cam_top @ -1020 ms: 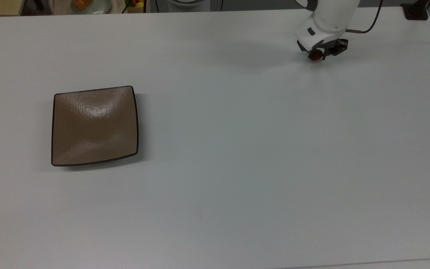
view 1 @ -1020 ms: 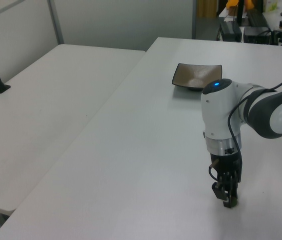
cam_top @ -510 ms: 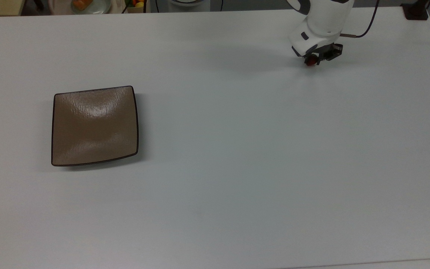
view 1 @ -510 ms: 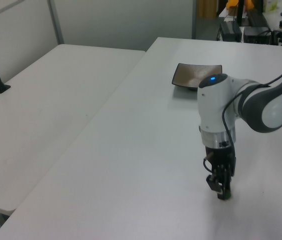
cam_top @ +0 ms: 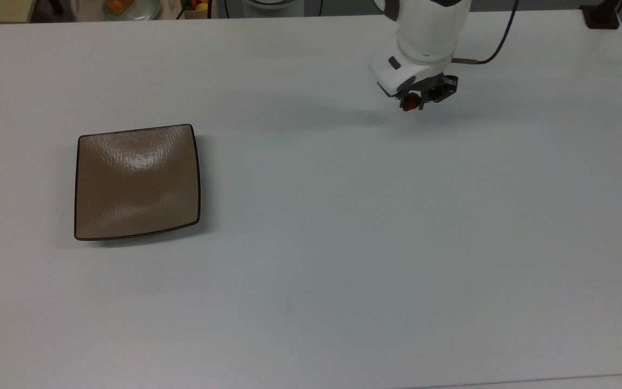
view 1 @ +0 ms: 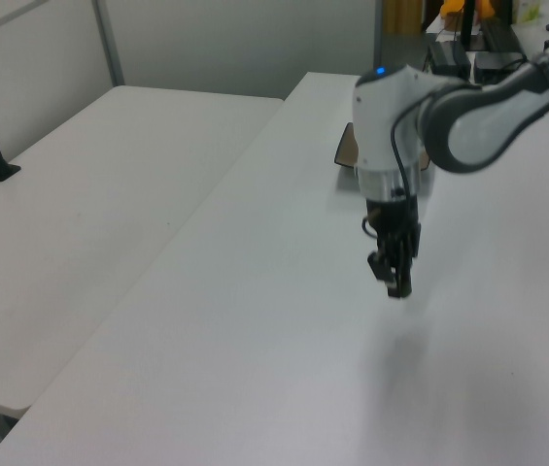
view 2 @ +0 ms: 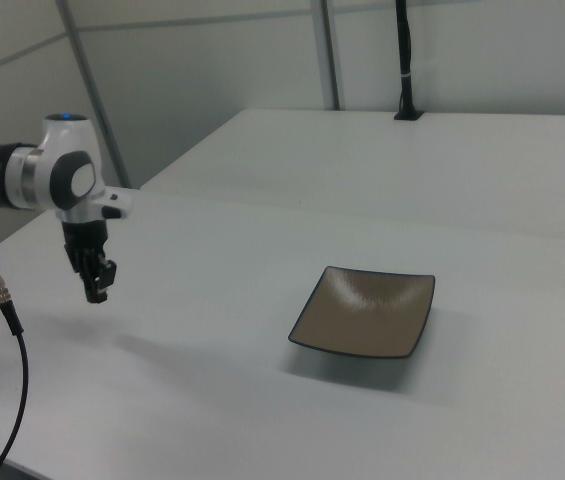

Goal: Strawberries on a ceramic plate
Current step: 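Carry the held strawberry over to the brown ceramic plate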

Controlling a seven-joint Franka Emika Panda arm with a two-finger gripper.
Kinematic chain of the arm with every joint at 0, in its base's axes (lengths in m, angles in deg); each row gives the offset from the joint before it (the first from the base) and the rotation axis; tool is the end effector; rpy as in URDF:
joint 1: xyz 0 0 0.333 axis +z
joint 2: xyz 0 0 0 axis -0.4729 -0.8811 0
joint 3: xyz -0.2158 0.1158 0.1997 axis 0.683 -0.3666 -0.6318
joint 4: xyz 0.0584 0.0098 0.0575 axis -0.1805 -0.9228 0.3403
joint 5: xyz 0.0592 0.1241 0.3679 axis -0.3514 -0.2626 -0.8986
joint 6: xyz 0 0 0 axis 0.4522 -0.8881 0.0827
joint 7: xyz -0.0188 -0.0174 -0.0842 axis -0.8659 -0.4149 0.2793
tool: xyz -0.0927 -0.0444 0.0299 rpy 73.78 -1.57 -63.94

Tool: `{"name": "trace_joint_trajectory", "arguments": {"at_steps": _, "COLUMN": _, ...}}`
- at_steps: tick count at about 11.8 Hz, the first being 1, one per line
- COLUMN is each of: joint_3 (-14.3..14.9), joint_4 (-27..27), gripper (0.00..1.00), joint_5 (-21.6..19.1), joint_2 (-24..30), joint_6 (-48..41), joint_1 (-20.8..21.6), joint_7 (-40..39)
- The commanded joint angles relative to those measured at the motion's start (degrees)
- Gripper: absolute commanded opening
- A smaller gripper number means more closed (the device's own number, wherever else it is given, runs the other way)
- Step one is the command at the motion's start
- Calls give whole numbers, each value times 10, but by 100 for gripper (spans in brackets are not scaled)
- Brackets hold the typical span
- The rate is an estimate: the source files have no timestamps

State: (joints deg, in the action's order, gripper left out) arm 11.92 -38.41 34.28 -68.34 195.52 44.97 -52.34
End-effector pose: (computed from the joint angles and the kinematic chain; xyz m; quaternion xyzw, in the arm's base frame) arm 0.5359 0.3159 0.3738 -0.9939 0.0571 0.0843 0.0424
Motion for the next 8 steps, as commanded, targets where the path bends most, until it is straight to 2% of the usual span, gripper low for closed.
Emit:
{"name": "trace_joint_trajectory", "arguments": {"at_steps": 1, "joint_3": 50, "joint_4": 42, "gripper": 13, "joint_5": -9, "joint_2": 31, "joint_6": -81, "joint_1": -7, "joint_7": -100}}
{"name": "trace_joint_trajectory", "arguments": {"at_steps": 4, "joint_3": 100, "joint_4": 90, "gripper": 13, "joint_5": -4, "joint_2": 49, "joint_6": -161, "joint_1": -18, "joint_7": -194}}
{"name": "trace_joint_trajectory", "arguments": {"at_steps": 8, "joint_3": 188, "joint_4": 144, "gripper": 13, "joint_5": 4, "joint_2": 68, "joint_6": -218, "joint_1": -30, "joint_7": -349}}
